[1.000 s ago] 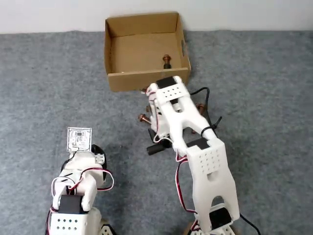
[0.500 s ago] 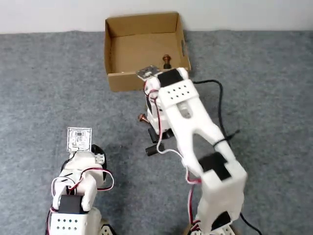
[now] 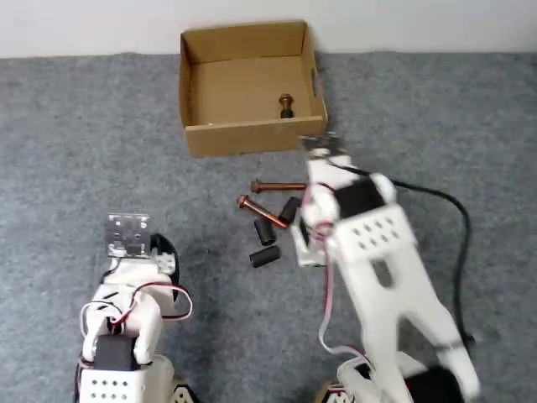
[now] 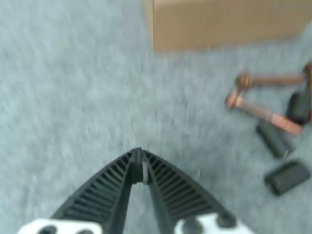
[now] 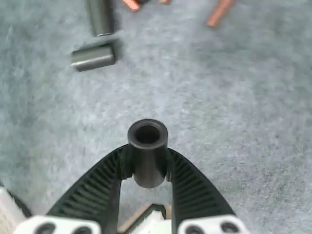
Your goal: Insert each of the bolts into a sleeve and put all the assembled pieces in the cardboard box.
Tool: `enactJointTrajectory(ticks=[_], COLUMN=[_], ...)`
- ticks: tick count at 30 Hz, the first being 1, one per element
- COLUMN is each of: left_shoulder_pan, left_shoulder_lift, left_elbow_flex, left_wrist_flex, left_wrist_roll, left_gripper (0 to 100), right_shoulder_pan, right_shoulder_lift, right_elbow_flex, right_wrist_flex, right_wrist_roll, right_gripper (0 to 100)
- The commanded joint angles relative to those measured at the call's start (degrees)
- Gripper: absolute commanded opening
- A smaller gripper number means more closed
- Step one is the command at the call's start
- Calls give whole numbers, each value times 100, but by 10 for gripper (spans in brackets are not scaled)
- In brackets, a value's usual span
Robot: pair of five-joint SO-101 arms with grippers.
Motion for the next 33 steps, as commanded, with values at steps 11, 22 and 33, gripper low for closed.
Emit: enactJointTrajectory(ticks=[11, 22, 33], left_shoulder_pan=[1248, 1670, 1952], left_shoulder_lift=[4299, 7481, 10119], left_elbow_flex=[-4022, -6176, -8629], left_wrist_flex=[1363, 1582, 2277], left_wrist_roll=[1934, 3226, 3578], left_gripper=[6, 6, 116], right_shoulder_pan=[1938, 2545, 2615], right_shoulder_lift=[-1895, -3530, -5112], right_elbow_flex=[607, 1890, 2989], right_wrist_flex=[57, 13, -286], right_wrist_roll=[62, -79, 44], right_gripper=[9, 9, 8])
